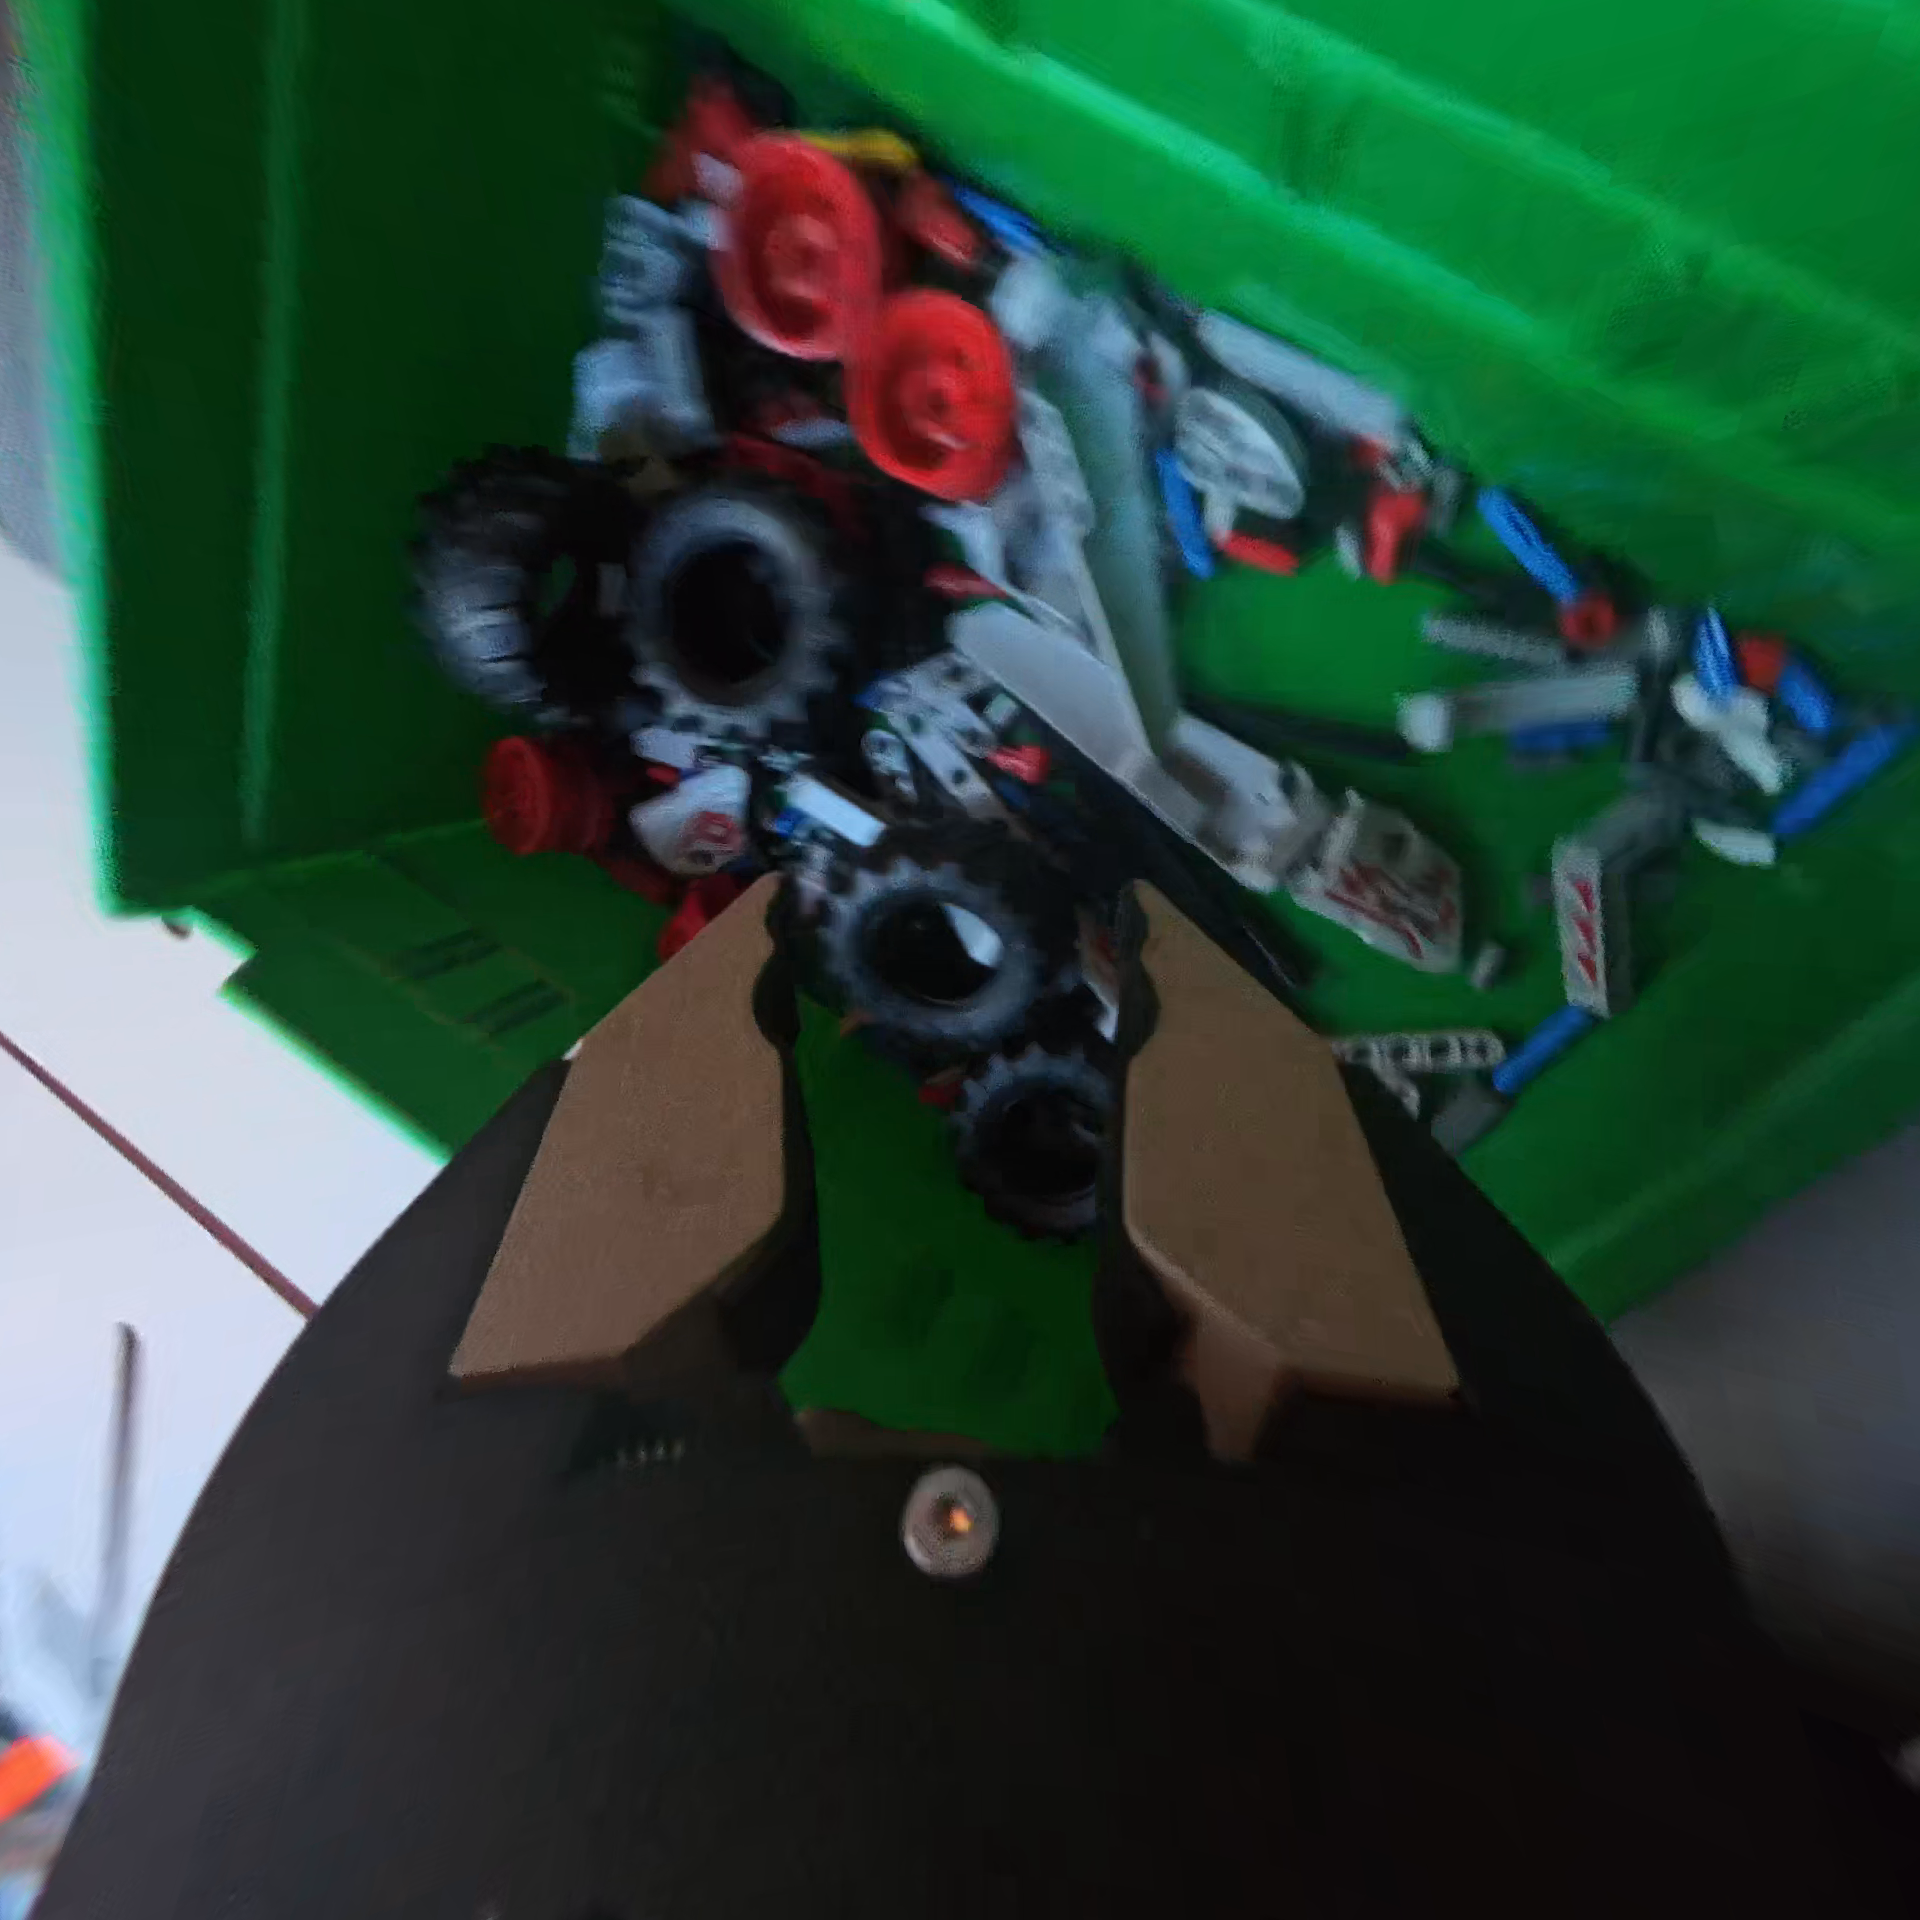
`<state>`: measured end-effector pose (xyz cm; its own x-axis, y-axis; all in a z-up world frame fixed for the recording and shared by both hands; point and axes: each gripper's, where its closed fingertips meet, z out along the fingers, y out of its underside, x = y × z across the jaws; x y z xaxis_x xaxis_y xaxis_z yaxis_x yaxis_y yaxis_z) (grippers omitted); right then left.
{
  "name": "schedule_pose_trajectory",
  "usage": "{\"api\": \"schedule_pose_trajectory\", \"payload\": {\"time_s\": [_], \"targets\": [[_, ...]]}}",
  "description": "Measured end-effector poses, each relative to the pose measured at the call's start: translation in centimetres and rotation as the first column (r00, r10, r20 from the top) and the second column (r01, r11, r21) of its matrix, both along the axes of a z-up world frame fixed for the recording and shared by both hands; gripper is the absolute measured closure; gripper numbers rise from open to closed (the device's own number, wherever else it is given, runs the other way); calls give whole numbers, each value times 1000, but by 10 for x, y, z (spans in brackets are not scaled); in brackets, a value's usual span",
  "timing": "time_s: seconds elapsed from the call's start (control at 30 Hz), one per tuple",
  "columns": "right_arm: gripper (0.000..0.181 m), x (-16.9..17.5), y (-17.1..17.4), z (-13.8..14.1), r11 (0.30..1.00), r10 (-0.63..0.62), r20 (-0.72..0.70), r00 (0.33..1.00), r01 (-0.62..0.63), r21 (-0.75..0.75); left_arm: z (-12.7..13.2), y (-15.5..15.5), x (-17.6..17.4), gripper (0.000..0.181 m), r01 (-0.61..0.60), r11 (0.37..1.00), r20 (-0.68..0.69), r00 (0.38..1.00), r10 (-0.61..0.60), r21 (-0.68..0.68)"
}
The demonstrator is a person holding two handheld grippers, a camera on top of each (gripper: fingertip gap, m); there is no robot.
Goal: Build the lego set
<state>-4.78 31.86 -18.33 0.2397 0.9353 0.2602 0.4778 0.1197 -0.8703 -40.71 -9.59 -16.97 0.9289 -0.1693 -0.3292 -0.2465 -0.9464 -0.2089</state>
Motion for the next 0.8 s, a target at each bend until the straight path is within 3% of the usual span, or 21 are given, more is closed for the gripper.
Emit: {"api": "schedule_pose_trajectory", "payload": {"time_s": [0.03, 0.1, 0.17, 0.23, 0.4, 0.47, 0.5, 0.57, 0.63, 0.67, 0.8], "targets": [[179, 0, 0, 0, 1000, 0, 2, 1000, 0, 1, 10, 7, -11, 125, -70, 995, 14, 998, 69, 71], [179, 0, 0, -1, 1000, 0, 4, 1000, 0, 2, 28, 18, -30, 136, -172, 966, 36, 985, 169, 193], [179, 0, 0, -1, 1000, 0, 4, 1000, 0, 2, 34, 18, -40, 140, -206, 952, 44, 979, 201, 228], [179, 0, 0, -1, 1000, -1, 5, 1000, 1, 1, 27, 12, -40, 146, -204, 961, 32, 979, 201, 185], [179, -1, 0, -1, 1000, 0, 10, 1000, 0, 11, -5, -4, -32, 143, -161, 987, 12, 987, 161, 3], [180, -1, -1, -1, 1000, 1, 14, 1000, -1, 17, -22, -13, -21, 143, -108, 991, 59, 992, 113, -85], [180, -1, -1, -2, 1000, 2, 15, 1000, -2, 20, -28, -15, -20, 156, -74, 991, 49, 996, 80, -109], [180, -1, -1, -2, 1000, 2, 18, 1000, -3, 26, -35, -16, -4, 151, 14, 989, 111, 994, 3, -147], [181, -1, -2, -2, 1000, 4, 21, 1000, -4, 31, -26, -2, 14, 145, 66, 996, 203, 978, -52, -63], [181, -1, -2, -2, 999, 5, 22, 1000, -6, 33, -16, 7, 9, 143, 37, 999, 186, 982, -36, -4], [181, -2, -2, -2, 999, 7, 23, 1000, -8, 36, 23, 33, -51, 142, -203, 950, 24, 979, 203, 238]]}}
